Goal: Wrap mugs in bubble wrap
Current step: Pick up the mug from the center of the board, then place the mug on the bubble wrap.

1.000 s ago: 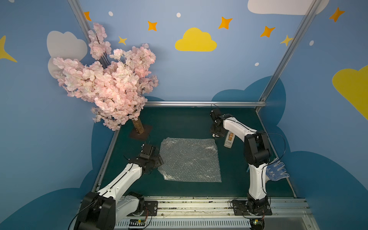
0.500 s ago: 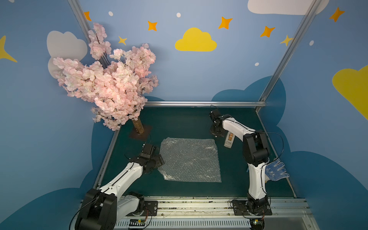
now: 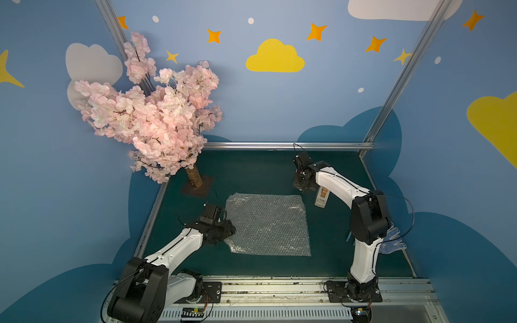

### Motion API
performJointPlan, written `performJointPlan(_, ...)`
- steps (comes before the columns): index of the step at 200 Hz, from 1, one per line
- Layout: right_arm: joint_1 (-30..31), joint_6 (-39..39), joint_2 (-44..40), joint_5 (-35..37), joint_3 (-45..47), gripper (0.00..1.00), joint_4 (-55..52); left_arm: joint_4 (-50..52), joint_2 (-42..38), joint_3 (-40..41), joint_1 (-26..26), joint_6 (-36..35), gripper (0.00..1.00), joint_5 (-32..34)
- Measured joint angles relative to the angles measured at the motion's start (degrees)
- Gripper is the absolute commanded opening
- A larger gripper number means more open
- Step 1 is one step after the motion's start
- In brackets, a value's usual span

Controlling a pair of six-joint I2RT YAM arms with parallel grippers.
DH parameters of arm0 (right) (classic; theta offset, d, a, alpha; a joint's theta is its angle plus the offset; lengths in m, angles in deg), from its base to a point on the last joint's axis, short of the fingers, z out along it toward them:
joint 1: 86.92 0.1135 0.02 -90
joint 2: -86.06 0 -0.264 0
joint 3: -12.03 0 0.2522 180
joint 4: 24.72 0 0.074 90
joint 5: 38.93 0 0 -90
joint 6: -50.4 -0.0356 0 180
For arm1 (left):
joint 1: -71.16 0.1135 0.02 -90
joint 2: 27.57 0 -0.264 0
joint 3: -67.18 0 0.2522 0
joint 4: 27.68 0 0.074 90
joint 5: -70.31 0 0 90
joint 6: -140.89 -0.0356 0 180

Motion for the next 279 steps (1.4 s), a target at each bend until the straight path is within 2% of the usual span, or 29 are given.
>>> performJointPlan(68,13.2,-2.3,-7.7,0.7,3.9,0.00,-0.9,-3.5,-2.6,2.8,-8.1,4.9,0.69,-0.5)
performJointPlan(100,19.9,-3.5,-8.2,0.3,7.2,0.00,-1.9,-2.4,-5.6,4.1,-8.6,6.8,0.75,1.9)
performJointPlan(139,25.9,-3.6,-8.2,0.3,8.9,0.00,-2.8,0.4,-8.8,4.4,-8.1,6.8,0.72,5.4)
performJointPlan(192,28.3,-4.9,-8.1,0.0,10.3,0.00,-2.7,2.1,-8.9,4.0,-7.5,5.9,0.72,6.6)
performJointPlan(279,28.7,-7.1,-4.7,-0.4,13.4,0.00,-0.8,2.5,-8.9,4.0,-7.5,5.8,0.72,6.6)
